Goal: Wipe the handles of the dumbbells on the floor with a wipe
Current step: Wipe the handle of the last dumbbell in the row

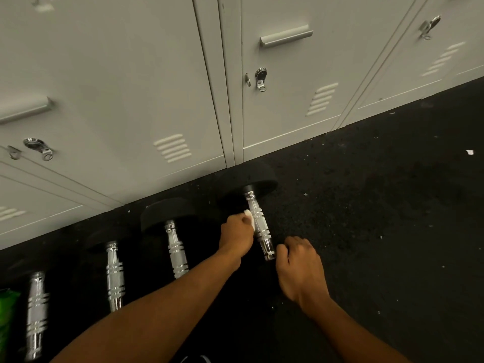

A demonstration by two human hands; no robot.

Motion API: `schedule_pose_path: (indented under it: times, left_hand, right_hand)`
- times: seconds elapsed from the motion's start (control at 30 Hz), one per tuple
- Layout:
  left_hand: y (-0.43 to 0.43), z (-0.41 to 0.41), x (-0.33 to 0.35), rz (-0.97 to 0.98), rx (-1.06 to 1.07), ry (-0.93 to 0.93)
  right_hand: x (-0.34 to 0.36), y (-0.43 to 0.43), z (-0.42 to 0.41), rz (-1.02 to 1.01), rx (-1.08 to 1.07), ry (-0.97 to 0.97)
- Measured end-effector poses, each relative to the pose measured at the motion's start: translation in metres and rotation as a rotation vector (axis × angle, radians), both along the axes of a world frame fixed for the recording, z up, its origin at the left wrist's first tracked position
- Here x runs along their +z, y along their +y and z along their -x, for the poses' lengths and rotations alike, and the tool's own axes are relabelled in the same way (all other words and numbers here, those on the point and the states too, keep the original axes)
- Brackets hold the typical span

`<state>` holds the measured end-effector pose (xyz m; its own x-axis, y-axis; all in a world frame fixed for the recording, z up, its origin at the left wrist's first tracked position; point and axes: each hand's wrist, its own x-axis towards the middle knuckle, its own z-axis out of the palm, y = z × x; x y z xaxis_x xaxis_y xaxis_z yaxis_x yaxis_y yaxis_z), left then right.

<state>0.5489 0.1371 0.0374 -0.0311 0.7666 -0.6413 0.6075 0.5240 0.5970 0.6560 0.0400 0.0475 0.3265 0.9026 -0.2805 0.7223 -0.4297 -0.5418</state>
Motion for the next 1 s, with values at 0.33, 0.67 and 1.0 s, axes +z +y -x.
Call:
schedule_pose_path:
  times: [0.33,0.67,1.0]
  left_hand:
    - [-0.036,0.003,0.002,0.149,-0.180,0.092]
    - [-0.002,0.003,-0.058,0.285,0.238,-0.264]
    - [0.033,-0.006,-0.018,0.220,0.488,-0.543]
  right_hand:
    - [0.001,0.000,0.000,0.002,-0.003,0.016]
    - [0.002,0.001,-0.001,0.008,-0.001,0.025]
    - [0.005,0.001,-0.001,0.017,0.030,0.021]
